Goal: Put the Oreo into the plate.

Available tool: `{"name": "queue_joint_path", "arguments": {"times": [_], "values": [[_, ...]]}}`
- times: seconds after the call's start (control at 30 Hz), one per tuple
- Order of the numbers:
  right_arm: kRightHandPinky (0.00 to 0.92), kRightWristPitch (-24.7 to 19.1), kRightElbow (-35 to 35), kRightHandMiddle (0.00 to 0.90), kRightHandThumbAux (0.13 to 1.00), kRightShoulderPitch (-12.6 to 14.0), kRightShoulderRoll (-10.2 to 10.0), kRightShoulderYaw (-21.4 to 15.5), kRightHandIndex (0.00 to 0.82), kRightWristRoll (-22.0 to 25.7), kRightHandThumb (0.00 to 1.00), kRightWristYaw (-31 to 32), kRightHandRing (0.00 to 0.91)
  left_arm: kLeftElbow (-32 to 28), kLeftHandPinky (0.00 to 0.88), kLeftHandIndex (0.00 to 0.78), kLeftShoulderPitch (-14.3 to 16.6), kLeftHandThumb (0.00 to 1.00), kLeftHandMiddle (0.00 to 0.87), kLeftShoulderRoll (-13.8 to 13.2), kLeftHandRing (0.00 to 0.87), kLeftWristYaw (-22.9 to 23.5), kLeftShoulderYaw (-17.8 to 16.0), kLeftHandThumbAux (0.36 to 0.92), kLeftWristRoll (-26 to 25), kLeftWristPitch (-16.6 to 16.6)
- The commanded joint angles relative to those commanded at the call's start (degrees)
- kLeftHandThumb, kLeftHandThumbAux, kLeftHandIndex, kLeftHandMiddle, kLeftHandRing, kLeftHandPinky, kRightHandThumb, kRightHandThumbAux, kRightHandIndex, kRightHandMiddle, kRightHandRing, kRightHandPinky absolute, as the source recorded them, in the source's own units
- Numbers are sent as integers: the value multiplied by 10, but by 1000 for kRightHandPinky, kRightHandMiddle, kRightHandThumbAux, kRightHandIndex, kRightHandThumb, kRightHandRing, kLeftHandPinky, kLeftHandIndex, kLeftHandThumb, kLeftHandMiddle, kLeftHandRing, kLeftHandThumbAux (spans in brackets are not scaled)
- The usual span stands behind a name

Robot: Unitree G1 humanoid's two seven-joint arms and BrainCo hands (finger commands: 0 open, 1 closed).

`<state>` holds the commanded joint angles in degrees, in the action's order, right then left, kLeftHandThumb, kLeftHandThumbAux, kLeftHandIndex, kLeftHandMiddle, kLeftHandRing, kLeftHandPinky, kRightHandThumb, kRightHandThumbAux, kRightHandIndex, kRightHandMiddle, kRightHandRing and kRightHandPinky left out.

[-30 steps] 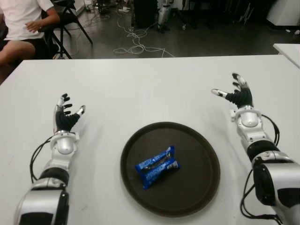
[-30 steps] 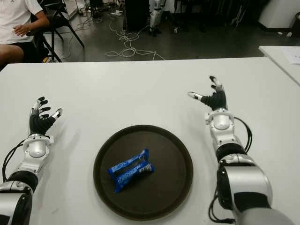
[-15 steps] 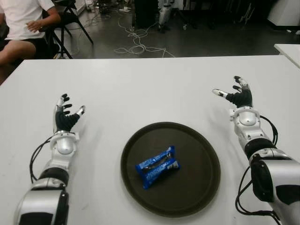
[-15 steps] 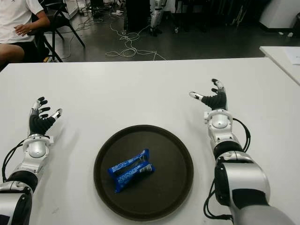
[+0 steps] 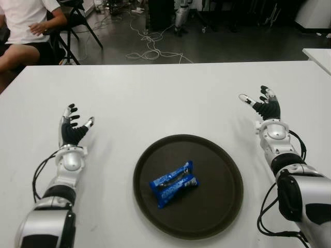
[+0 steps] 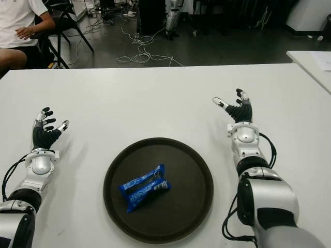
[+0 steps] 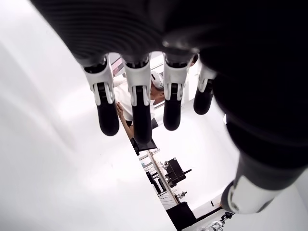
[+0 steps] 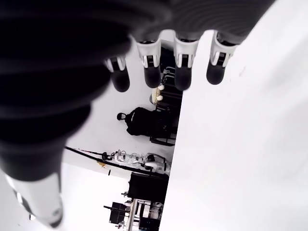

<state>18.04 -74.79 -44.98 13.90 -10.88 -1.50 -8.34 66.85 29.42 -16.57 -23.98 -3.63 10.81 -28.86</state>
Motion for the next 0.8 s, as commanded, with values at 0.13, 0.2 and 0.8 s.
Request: {"name": "queue_joint_path", "arguments": {"times": [0.13, 0.2, 0.8], "values": [[0, 0, 0, 72, 653, 0, -1, 2, 133, -3, 0, -3, 19, 0, 226, 99, 1, 198, 187, 1, 212, 1, -1, 710, -1, 0], [0, 0, 0, 74, 652, -1, -1, 4, 141, -6, 0, -5, 16, 0, 218, 97, 2, 198, 185, 1, 207, 2, -1, 715, -2, -1], [0, 0, -1, 99, 674, -3, -4, 14, 177, -14, 0, -12, 42, 3, 238, 103, 4, 216, 186, -3, 209, -6, 6, 722, 8, -4]]}}
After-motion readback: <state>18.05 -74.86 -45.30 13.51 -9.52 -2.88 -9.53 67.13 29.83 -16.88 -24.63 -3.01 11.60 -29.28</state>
